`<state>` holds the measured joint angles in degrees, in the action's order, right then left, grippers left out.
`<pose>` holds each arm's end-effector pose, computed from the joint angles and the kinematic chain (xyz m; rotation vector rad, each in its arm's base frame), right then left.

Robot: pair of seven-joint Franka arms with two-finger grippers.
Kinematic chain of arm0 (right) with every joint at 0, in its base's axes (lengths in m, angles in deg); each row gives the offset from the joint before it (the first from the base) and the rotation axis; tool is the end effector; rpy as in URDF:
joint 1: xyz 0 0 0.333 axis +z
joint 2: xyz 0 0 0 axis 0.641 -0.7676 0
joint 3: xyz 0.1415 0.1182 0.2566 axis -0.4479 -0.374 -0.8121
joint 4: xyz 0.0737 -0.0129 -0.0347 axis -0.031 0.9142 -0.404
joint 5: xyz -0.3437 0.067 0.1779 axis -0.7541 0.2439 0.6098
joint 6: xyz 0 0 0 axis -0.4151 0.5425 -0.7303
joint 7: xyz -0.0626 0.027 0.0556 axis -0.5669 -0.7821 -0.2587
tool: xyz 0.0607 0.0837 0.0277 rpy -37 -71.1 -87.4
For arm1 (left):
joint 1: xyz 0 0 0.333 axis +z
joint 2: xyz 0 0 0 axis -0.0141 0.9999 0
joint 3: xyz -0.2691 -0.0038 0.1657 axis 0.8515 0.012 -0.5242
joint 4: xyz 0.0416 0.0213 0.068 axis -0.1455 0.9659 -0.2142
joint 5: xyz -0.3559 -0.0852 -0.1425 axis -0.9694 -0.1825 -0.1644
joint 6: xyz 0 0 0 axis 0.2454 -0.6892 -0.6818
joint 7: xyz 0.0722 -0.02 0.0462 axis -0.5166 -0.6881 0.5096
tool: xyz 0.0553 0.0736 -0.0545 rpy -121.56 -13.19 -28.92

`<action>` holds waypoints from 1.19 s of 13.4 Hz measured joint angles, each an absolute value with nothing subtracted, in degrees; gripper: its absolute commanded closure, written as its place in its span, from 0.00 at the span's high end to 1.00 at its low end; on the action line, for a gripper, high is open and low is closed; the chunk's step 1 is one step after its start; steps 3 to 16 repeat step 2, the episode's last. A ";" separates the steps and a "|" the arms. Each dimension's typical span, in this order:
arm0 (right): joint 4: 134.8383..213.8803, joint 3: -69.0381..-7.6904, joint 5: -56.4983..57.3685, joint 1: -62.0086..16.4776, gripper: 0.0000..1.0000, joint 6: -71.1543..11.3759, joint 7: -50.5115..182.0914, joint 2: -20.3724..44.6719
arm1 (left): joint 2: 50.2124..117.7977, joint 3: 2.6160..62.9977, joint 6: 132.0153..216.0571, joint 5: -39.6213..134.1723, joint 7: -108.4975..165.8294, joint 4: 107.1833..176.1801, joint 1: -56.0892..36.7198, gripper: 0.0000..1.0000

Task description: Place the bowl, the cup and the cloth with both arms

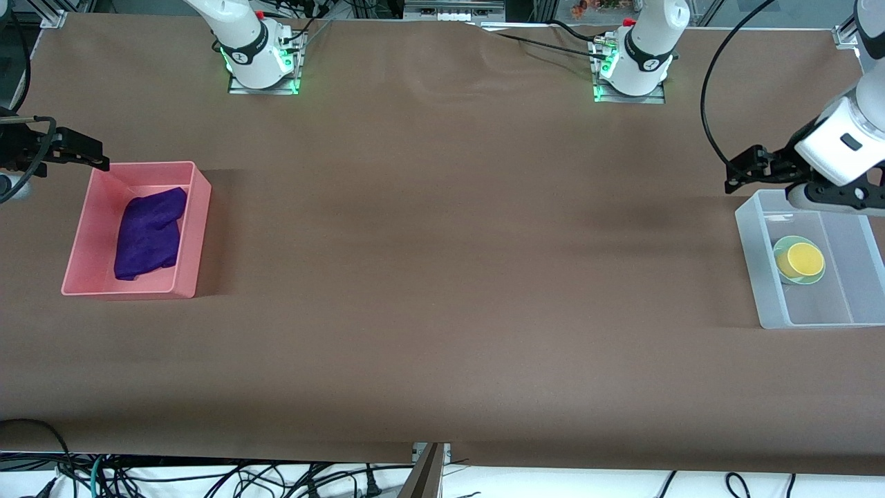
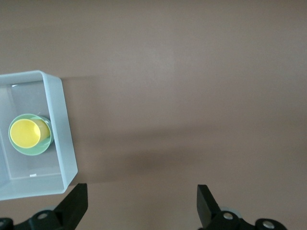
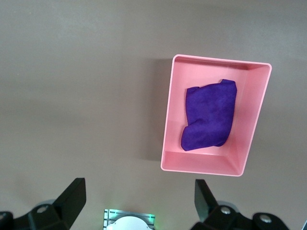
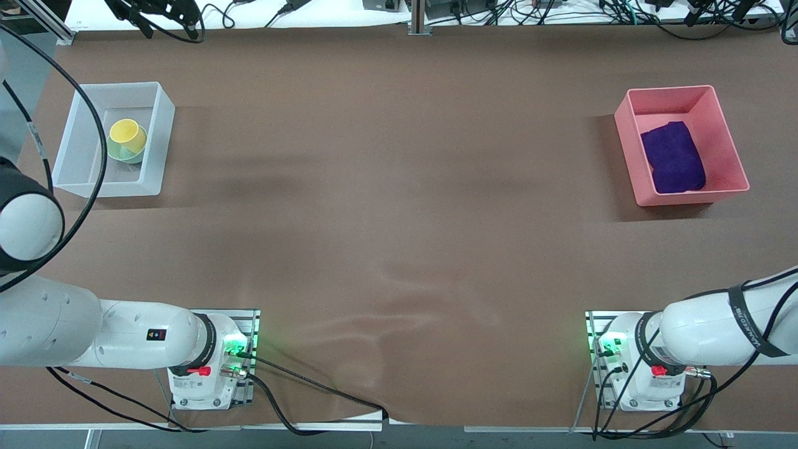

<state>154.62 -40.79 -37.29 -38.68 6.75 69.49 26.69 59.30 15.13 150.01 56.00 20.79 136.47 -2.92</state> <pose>0.5811 -0.0177 0.6081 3.1186 0.1852 -0.2561 0.5604 -0.0266 0.5842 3.1346 -0.1116 -0.0650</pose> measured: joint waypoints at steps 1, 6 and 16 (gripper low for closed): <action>154.62 -40.79 -37.29 -38.68 1.00 6.73 69.49 26.69 | 58.78 14.82 150.01 56.00 20.79 137.24 -2.92 1.00; 154.62 -40.79 -37.29 -38.68 1.00 6.72 69.49 26.69 | 58.61 14.54 150.01 56.00 20.79 137.53 -2.92 1.00; 154.62 -40.79 -37.29 -38.68 1.00 6.72 69.49 26.69 | 58.61 14.54 150.01 56.00 20.79 137.53 -2.92 1.00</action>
